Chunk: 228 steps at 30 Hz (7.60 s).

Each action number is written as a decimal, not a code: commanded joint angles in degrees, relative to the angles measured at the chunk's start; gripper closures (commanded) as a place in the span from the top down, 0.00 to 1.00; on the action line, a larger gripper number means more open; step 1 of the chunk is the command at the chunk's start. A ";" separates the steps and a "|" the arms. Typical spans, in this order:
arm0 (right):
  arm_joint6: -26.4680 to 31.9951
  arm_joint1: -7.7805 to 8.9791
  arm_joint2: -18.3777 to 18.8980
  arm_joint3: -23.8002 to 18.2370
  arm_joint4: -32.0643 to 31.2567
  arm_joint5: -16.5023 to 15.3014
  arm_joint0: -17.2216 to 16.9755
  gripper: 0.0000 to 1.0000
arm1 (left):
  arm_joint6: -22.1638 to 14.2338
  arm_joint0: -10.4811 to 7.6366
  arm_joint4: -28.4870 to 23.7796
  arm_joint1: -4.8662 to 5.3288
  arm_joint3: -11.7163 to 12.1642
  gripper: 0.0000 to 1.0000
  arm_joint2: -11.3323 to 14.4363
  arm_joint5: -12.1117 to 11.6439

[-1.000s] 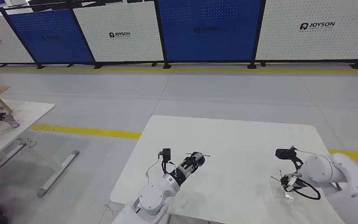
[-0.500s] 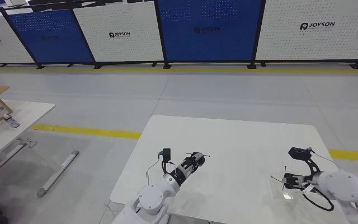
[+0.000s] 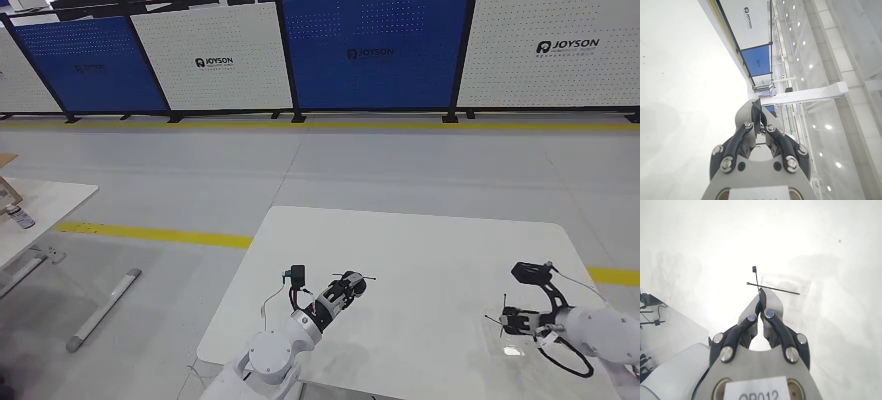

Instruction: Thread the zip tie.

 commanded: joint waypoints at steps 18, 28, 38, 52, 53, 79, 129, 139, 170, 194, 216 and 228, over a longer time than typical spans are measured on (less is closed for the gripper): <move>-18.90 1.37 14.20 -6.06 7.80 -5.34 -14.24 0.00 | 0.00 0.00 0.00 0.00 0.00 0.00 0.00 0.00; -28.54 0.67 16.40 -5.58 12.37 -6.21 -16.55 0.00 | 0.00 0.00 0.00 0.00 0.00 0.00 0.00 0.00; -46.19 -0.24 21.31 -10.33 13.85 -11.19 -29.25 0.00 | 0.00 0.00 0.00 0.00 0.00 0.00 0.00 0.00; -46.35 -0.30 21.25 -10.36 13.82 -11.17 -29.25 0.00 | 0.00 0.00 0.00 0.00 0.00 0.00 0.00 0.00; -47.30 -0.48 21.10 -10.71 13.86 -11.54 -29.23 0.00 | 0.00 0.00 0.00 0.00 0.00 0.00 0.00 0.00; -81.55 -4.49 13.53 -17.22 9.35 -4.15 -34.73 0.00 | 1.45 -0.52 8.89 0.03 -1.16 0.00 3.08 1.07; -84.57 -8.18 0.37 -20.63 -5.55 -0.91 -30.61 0.00 | -7.21 -0.04 6.22 1.34 1.73 0.00 -1.13 -2.67; -84.57 -8.18 0.37 -20.63 -5.55 -0.91 -30.61 0.00 | -7.21 -0.04 6.22 1.34 1.73 0.00 -1.13 -2.67; -90.24 -10.92 -2.45 -20.24 -6.39 -4.61 -34.88 0.00 | -7.21 -0.04 6.22 1.34 1.73 0.00 -1.13 -2.67; -95.82 -13.13 3.06 -16.89 2.03 -6.70 -34.53 0.00 | -7.21 -0.04 6.22 1.34 1.73 0.00 -1.13 -2.67; -108.51 -17.80 -1.44 -12.73 5.34 -15.22 -34.11 0.00 | -7.21 -0.04 6.22 1.34 1.73 0.00 -1.13 -2.67; -103.53 -18.21 -0.77 -14.16 8.40 -15.69 -34.97 0.00 | -7.21 -0.04 6.22 1.34 1.73 0.00 -1.13 -2.67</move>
